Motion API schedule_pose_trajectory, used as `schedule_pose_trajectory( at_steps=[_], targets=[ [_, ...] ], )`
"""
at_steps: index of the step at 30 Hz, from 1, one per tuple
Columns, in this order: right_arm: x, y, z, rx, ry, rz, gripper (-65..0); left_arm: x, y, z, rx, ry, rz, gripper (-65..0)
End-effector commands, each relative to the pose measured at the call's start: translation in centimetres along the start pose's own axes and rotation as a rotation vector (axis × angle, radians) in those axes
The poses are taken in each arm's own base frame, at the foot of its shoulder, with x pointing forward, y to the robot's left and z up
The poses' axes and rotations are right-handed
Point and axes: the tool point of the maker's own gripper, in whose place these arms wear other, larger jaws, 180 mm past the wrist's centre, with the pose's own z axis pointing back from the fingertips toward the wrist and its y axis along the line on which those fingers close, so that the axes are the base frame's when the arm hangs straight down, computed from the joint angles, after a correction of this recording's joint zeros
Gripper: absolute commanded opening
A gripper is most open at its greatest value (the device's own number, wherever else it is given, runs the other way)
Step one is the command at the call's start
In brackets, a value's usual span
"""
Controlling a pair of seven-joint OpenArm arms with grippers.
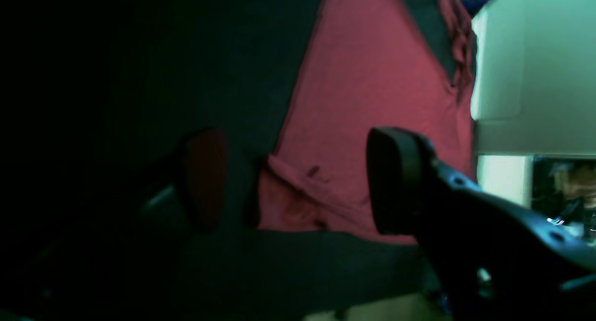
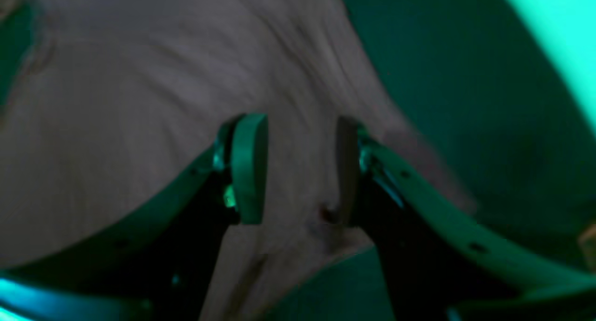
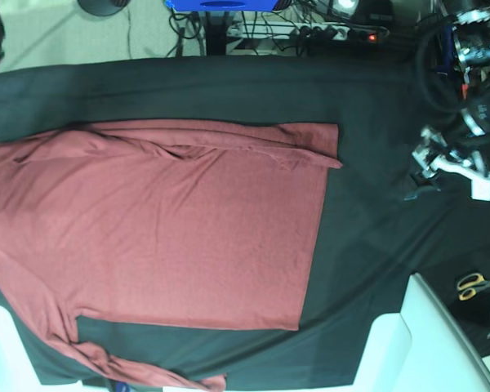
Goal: Fold the T-shirt properly
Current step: 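Move the right gripper to the shirt's shoulder corner and grasp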
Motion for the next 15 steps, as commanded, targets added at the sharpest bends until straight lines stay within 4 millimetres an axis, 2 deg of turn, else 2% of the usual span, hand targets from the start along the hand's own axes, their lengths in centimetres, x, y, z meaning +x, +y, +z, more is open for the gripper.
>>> schedule_pose_trajectory(
  at_steps=[1,3,4,5,7,8,10,15],
  targets=[
    [0.4,0.8,0.8,0.027,-0.025,0.045,-45.0,0.2,-0.5,0.7,-0.008,-0.005,-0.027,-30.3],
    [-1.0,1.1,2.1,0.028,-0.020,0.129,-54.6,-0.9,-0.2,1.2,0.005,0.018,-0.034,-45.9],
    [-2.5,1.4,2.8,0.027,-0.002,0.162,-60.5,-1.5,0.0,1.5,0.012,0.031,-0.032,-58.1],
    [-3.9,1.8,3.4,0.030,0.018,0.187,-64.2,-2.2,0.4,1.8,0.023,0.045,-0.028,-65.0],
    [-6.6,2.6,4.4,0.033,0.068,0.207,-64.4,-3.2,1.0,2.2,0.041,0.069,-0.016,-65.0],
    [-8.6,3.1,4.7,0.039,0.114,0.209,-64.4,-3.8,1.4,2.4,0.051,0.081,-0.013,-65.0],
    [-11.4,4.8,5.3,0.064,0.182,0.245,-64.4,-4.7,2.1,2.9,0.083,0.107,-0.026,-65.0],
    [-16.5,9.1,5.7,0.133,0.275,0.305,-64.4,-6.0,4.5,4.0,0.244,0.163,-0.177,-65.0]
  ],
)
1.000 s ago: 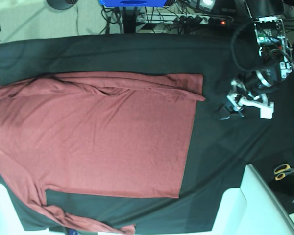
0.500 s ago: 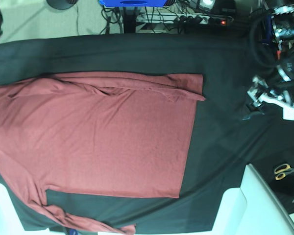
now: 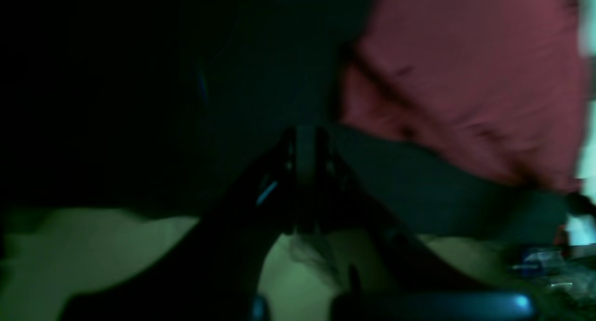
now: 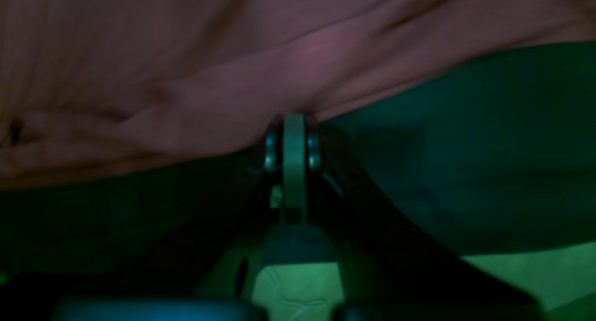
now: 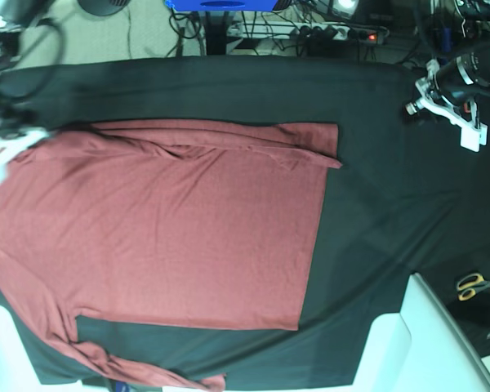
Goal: Fold the T-shirt properly
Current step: 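Move the right gripper to the shirt's shoulder corner and grasp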
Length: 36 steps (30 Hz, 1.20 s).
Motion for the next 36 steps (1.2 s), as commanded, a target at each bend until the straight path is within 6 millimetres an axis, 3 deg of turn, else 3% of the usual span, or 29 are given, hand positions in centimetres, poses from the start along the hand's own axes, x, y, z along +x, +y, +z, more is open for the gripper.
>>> schedule_pose_trajectory(
  at_steps=[1,4,7,15,21,26,36],
  targets=[
    [1.1,-0.4,0.4,-0.016,-0.032,0.001,-64.4,0.5,-0.2,0.5,0.014,-0.023,-0.041,-65.0],
    [-1.5,1.0,-1.0,0.011,0.028,-0.050,-64.4,-0.2,0.5,1.0,0.089,-0.020,-0.097,-65.0],
    [-2.2,2.2,-1.5,0.033,0.050,-0.034,-64.4,-0.8,0.4,1.1,0.083,-0.005,-0.130,-65.0],
    [-1.1,3.2,-1.8,0.052,0.043,-0.022,-64.4,-1.1,-0.5,1.0,0.023,0.006,-0.218,-65.0],
    [-1.1,3.6,-3.5,0.078,0.079,-0.064,-64.4,-1.1,-0.5,1.0,0.023,0.005,-0.217,-65.0],
    [0.3,4.4,-4.1,0.100,0.069,-0.071,-64.4,-1.2,-0.6,0.9,0.021,0.003,-0.210,-65.0],
    [4.9,4.3,-4.9,0.085,0.028,-0.143,-64.4,-0.5,0.9,1.9,0.058,-0.043,-0.169,-65.0]
  ],
)
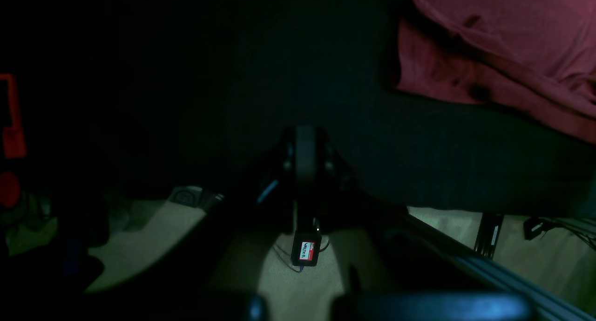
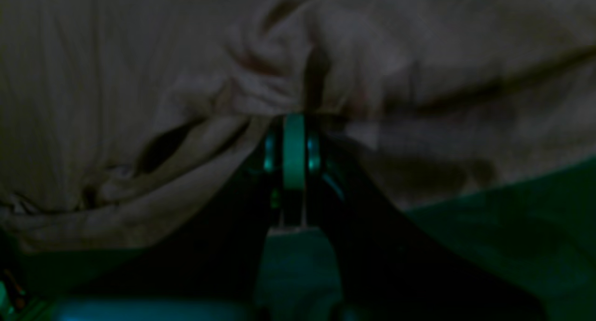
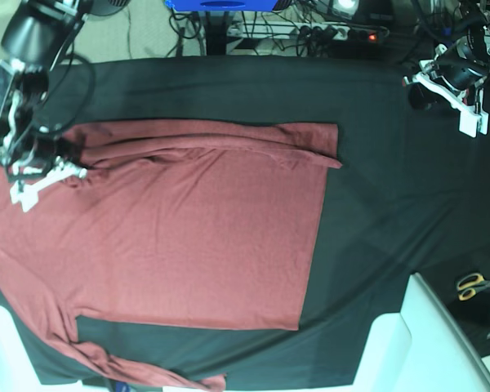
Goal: Fold the T-shirt properly
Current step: 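Move the right gripper to the shirt's shoulder corner and grasp, then pull the shoulder corner outward with the right gripper to straighten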
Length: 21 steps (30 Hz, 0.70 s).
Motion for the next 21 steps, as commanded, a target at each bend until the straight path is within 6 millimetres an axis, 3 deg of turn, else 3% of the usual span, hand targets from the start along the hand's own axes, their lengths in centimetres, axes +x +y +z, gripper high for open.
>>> schedule_pose_trajectory(
  at_steps=[1,5,8,11,15,18,21],
  targets=[
    [2.2,0.2,0.3,0.011,-0.043,0.005,-64.4,0.6,0.1,0.3,-0.003,-0.019,-0.012,-65.0],
    [4.9,0.0,0.4,0.013,-0.124,0.003,-64.4,0.3,0.0,0.2,-0.007,-0.010,-0.010,-65.0],
    [7.7,0.3,2.7,0.020,-0.240,0.092,-64.8,0.2,-0.1,0.1,-0.010,-0.009,-0.011,-65.0],
    [8.3,-1.4,5.7,-0.043,-0.301,0.157,-64.5,0.4,0.1,0.2,-0.006,-0.013,-0.009,-65.0],
    [6.1,-7.1,9.1,-0.189,-0.312,0.020,-64.4,0.4,0.3,0.2,-0.002,-0.012,-0.011,-65.0],
    [3.7,-10.8,9.7,-0.257,-0.284,-0.071,-64.4,0.5,0.2,0.2,-0.003,-0.012,-0.014,-65.0],
    [2.3,-13.5,9.0,-0.285,-0.244,-0.131,-64.4,0.5,0.1,0.1,-0.007,-0.013,-0.015,-65.0]
  ],
)
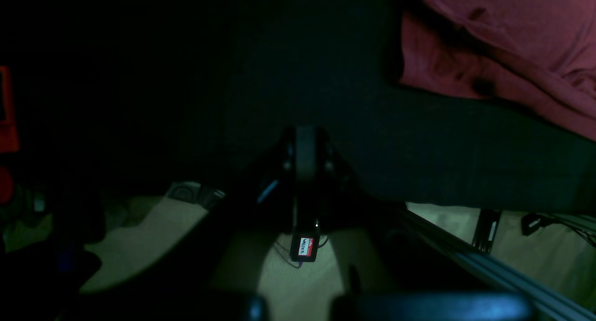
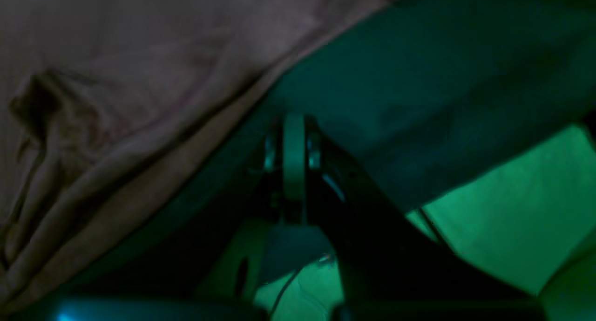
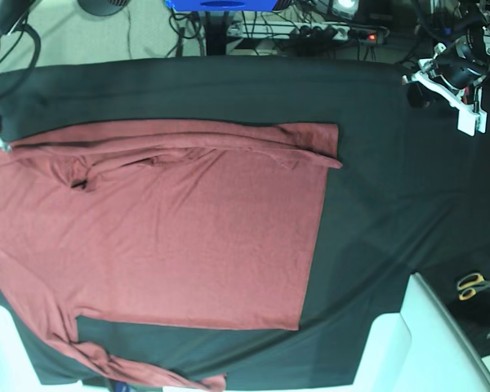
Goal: Fold the T-shirt properly
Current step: 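Pull the shoulder corner outward with the right gripper to straighten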
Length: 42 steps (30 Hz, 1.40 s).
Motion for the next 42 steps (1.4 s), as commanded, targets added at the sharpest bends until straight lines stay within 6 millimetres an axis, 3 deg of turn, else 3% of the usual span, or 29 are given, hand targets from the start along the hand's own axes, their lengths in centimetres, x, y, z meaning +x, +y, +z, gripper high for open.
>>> schedule_pose_trajectory(
  at_steps=[1,6,14,26,36,39,42],
  targets=[
    [1.6,-0.8,0.0,-0.013,-0.042,0.003,-64.4,0.8,0.0,0.4,-0.006,-0.026,-0.019,-65.0],
    [1.1,-2.6,-2.6,-0.034,-0.023,-0.034,-64.4,0.9,0.0,0.4,-0.004,-0.028,-0.018,-65.0],
    [2.7,-3.2,-3.7,-0.035,-0.029,-0.067,-64.4,0.7,0.2,0.5,-0.001,-0.024,-0.015,-65.0],
    [5.2,-1.0,-3.9,0.009,-0.063,-0.086,-64.4,0.6,0.1,0.5,-0.001,-0.024,-0.014,-65.0],
    [5.6,-0.1,-5.4,0.036,-0.024,-0.135,-64.4,0.7,0.2,0.5,0.001,-0.025,-0.016,-65.0],
    [6.4,-0.4,-5.5,0.032,-0.044,-0.143,-64.4,0.7,0.3,0.5,0.002,-0.025,-0.017,-65.0],
    [7.7,0.7,-5.9,0.043,-0.056,-0.109,-64.4,0.7,0.3,0.5,0.002,-0.025,-0.017,-65.0]
  ],
)
